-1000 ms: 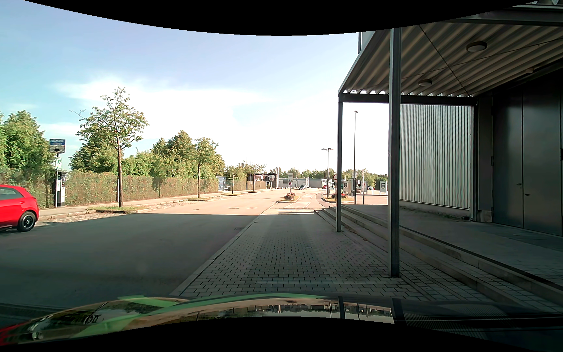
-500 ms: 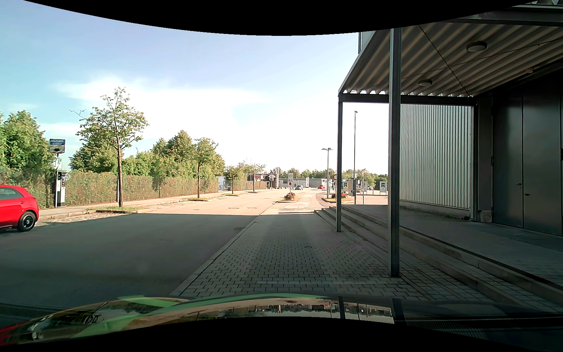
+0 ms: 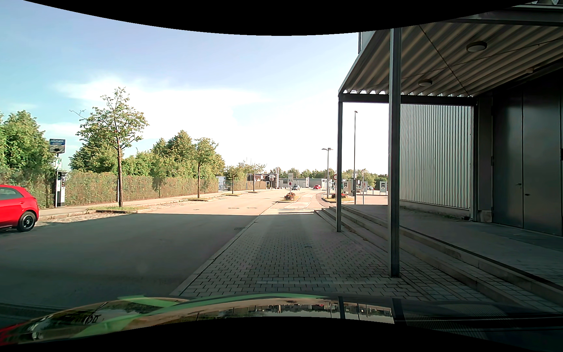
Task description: Follow the waypoints while adhering to traffic rules and regulations
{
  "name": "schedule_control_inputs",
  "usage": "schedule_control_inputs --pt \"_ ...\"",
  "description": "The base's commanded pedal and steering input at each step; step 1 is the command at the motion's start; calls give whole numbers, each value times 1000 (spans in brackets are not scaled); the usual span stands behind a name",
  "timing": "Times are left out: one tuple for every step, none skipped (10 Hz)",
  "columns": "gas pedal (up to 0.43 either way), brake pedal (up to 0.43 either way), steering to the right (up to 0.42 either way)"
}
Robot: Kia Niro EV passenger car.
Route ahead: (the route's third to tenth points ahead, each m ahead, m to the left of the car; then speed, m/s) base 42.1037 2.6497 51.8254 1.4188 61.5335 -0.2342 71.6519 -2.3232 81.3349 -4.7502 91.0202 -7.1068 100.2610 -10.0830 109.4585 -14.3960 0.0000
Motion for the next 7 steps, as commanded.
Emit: schedule_control_inputs --pt "0 378 -67" --pt "0 378 -68" --pt "0 378 -67" --pt "0 378 -67" --pt "0 378 -67" --pt "0 378 -67" --pt "0 378 -68"
